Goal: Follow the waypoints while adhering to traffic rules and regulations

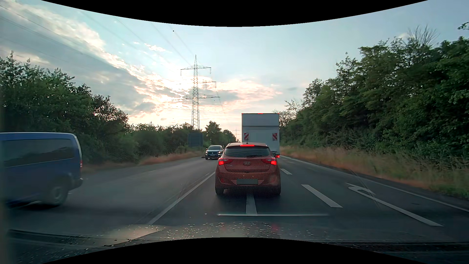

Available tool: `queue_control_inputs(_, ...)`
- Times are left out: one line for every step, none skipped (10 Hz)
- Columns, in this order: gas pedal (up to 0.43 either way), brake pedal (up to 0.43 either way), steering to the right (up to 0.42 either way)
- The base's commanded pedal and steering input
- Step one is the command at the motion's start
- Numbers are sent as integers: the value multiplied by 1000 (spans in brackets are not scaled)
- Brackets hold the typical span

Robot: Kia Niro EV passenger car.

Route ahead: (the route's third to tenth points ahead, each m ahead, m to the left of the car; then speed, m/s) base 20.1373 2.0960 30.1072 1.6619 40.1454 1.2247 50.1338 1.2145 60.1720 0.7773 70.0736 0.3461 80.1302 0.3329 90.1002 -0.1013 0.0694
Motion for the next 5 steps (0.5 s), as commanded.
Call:
queue_control_inputs(0,232,-5)
queue_control_inputs(0,238,-5)
queue_control_inputs(0,238,-5)
queue_control_inputs(0,244,-5)
queue_control_inputs(0,238,-5)
